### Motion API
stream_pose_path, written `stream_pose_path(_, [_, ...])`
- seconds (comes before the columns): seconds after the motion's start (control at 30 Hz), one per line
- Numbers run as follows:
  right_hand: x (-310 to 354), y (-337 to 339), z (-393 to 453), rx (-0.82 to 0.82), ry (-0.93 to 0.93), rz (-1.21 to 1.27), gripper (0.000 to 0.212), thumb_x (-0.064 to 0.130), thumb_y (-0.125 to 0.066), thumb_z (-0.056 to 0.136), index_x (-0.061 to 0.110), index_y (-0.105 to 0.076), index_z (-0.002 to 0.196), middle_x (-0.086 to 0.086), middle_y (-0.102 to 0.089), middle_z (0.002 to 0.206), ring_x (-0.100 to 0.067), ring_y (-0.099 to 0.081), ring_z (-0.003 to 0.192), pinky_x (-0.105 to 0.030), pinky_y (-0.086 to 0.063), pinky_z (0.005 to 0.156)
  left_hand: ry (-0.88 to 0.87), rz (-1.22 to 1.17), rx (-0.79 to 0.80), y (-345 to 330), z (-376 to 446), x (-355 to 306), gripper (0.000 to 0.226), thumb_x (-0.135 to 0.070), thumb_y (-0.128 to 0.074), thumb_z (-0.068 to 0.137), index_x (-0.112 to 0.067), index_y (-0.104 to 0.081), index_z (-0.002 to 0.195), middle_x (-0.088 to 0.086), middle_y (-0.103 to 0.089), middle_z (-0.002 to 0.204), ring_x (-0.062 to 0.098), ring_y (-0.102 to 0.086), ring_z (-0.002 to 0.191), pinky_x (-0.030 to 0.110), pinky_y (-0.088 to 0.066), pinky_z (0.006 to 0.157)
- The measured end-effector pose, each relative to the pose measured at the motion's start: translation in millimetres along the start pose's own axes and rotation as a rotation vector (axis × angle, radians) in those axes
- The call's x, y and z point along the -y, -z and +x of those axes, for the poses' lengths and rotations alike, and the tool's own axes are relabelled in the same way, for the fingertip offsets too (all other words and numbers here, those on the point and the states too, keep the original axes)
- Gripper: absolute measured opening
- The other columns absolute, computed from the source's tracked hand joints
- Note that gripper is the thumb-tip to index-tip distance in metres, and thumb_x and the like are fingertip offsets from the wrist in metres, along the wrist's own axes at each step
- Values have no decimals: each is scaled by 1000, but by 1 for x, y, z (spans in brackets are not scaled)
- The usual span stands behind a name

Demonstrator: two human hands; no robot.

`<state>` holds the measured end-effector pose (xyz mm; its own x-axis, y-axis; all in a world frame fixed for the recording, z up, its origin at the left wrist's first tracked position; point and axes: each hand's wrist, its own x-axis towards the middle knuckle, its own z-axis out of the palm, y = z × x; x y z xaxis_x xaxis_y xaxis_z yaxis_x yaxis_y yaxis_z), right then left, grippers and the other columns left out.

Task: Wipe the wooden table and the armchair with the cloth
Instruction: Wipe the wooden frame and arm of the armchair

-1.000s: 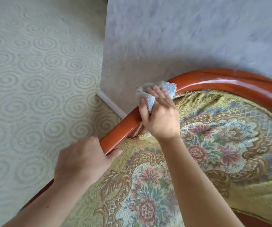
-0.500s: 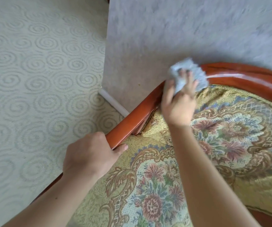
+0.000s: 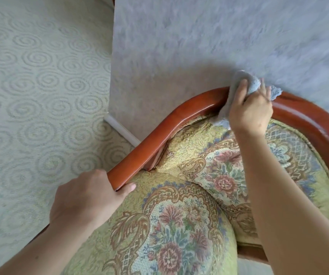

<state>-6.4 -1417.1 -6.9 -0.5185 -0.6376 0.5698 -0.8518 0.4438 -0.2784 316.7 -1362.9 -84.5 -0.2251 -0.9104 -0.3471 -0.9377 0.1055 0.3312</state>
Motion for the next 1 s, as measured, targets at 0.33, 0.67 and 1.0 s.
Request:
stream_pose_path(0.33, [80, -47, -116, 232, 278, 197, 52, 33, -29, 105, 5, -64, 131, -14, -54, 146, -33, -35, 146, -45, -12, 125, -6, -2, -93, -5, 0, 2, 70, -94, -42, 70, -26, -57, 70, -9, -58, 51, 10, -56, 45, 23, -38, 45])
stream_pose_path(0.67, [26, -24, -37, 241, 330, -93, 59, 44, -20, 106, 11, -48, 147, -7, -35, 161, -25, -19, 153, -44, -1, 125, -17, 14, -48, -4, 0, 2, 71, -94, -40, 70, -26, -60, 69, -8, -60, 46, 8, -58, 38, 22, -41, 42])
stream_pose_path(1.0, [78, -40, -137, 360, 333, 277, 58, 42, -21, 106, 9, -45, 148, -13, -46, 153, -31, -27, 150, -52, -7, 125, 9, 12, -62, -4, 1, 0, 68, -92, -47, 71, -25, -60, 69, -9, -59, 49, 10, -57, 41, 23, -43, 45])
